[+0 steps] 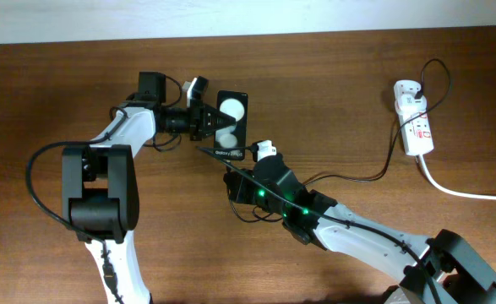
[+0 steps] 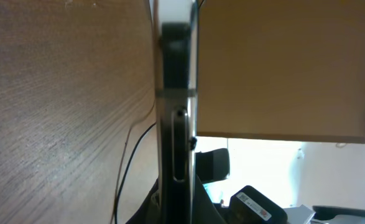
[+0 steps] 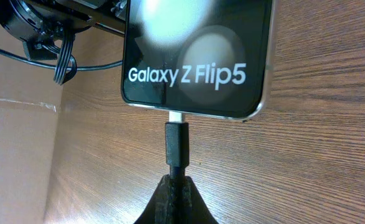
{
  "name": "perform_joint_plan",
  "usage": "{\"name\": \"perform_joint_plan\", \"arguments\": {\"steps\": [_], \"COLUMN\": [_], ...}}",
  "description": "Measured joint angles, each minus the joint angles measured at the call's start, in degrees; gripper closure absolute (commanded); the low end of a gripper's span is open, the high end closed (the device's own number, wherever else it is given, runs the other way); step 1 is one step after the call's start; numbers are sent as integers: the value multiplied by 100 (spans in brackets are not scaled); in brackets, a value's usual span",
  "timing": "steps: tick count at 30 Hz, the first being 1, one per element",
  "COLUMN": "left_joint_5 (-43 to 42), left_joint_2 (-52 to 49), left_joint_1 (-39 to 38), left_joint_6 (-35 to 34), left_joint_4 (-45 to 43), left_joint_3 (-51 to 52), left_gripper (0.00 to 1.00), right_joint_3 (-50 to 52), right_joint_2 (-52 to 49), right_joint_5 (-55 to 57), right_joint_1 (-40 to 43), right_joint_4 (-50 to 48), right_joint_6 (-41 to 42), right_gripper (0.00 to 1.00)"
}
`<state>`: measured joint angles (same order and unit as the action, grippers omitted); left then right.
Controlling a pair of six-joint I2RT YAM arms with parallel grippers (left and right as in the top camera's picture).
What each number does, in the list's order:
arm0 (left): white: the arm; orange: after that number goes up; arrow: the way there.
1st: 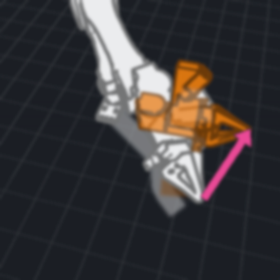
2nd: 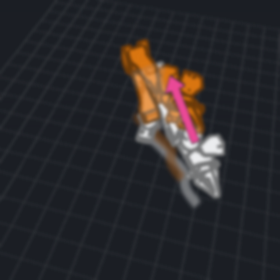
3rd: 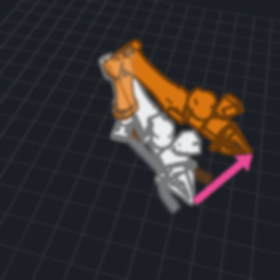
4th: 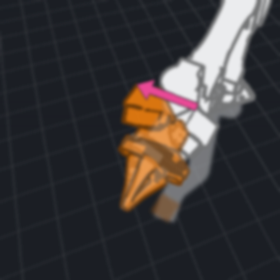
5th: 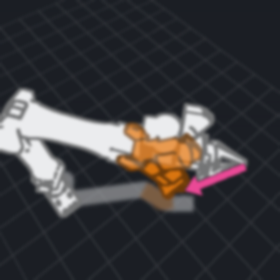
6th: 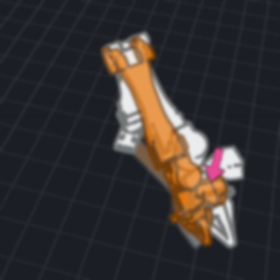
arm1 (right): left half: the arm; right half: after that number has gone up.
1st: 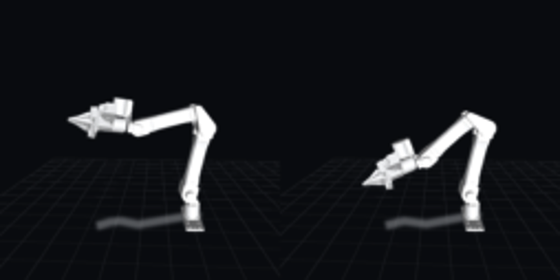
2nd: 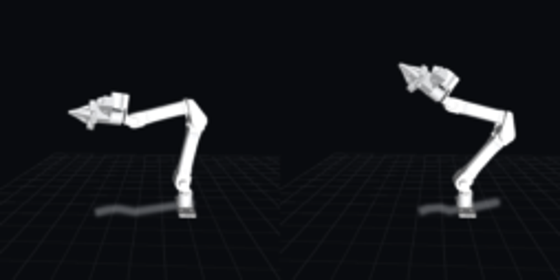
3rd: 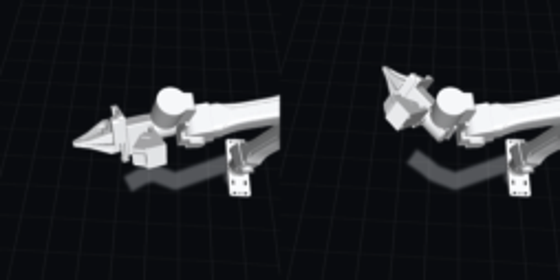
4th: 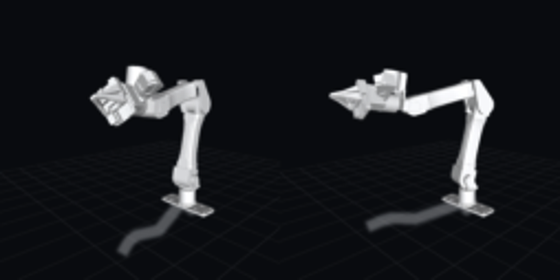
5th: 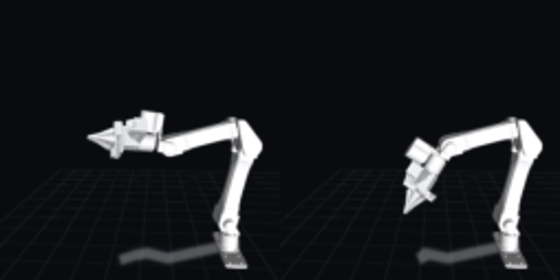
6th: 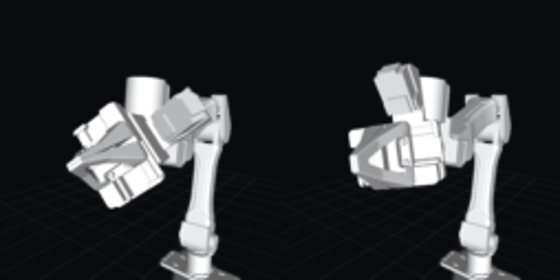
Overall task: Plug charger to phone and switch on socket
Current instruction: 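Push the cable plug up into the phone's bottom port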
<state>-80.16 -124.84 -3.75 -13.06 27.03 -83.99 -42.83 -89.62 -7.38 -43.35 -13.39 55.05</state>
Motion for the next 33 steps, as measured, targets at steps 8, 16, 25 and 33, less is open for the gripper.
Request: {"name": "perform_joint_plan", "arguments": {"steps": [8,16,25,33], "left_joint_5": [-243,-238,-234,-190], "left_joint_2": [0,0,0,0], "left_joint_1": [-2,-37,-37,-42], "left_joint_6": [101,-24,-24,-111], "left_joint_4": [76,66,52,42], "left_joint_3": [-11,-39,-46,-109], "left_gripper": [100,100,100,100], "right_joint_3": [0,59,63,92], "right_joint_2": [0,0,0,0], "right_joint_5": [0,92,68,44], "right_joint_1": [-2,-2,39,79], "right_joint_4": [-7,-208,-199,-367], "right_joint_6": [-109,-299,-350,-387], "right_gripper": [96,96,96,96]}}
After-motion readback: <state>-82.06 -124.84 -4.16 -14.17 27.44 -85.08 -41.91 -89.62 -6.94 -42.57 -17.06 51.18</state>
